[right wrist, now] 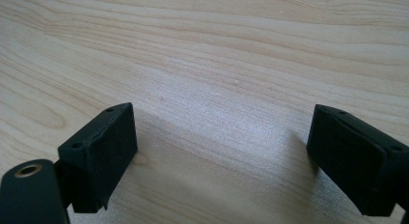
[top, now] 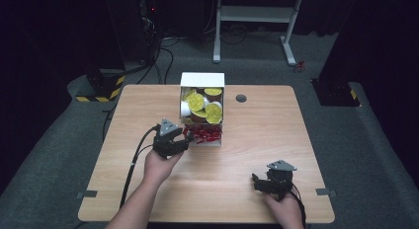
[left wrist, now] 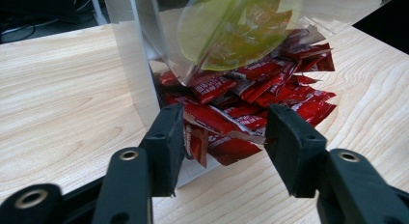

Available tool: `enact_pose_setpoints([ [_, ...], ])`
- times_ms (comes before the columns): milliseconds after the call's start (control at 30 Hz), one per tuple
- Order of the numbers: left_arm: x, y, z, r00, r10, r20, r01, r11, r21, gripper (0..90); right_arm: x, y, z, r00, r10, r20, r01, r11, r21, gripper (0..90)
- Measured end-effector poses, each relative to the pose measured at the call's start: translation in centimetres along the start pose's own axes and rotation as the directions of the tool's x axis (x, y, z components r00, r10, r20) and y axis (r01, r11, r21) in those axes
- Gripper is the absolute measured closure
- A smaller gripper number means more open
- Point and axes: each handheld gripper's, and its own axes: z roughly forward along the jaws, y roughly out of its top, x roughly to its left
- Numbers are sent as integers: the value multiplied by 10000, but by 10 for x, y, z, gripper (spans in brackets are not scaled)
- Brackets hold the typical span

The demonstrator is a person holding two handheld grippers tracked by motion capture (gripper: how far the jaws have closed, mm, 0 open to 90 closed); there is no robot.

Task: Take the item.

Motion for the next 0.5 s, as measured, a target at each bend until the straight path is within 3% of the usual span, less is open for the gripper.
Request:
enact_pose_setpoints([
  [100, 0, -1, 2, 9999, 151, 3, -151, 9998, 106, 512, 0, 0, 0, 10000, 11, -14, -11, 10000, -4, 104],
  [367, 3, -6, 1, 9999, -143, 21, 143, 9999, 73, 574, 0, 0, 0, 10000, 16, -5, -16, 10000, -18, 105],
  [500, 2, -9, 0, 9998, 84, -181, -83, 9999, 62, 644, 0, 0, 0, 10000, 15, -7, -15, 10000, -21, 105],
])
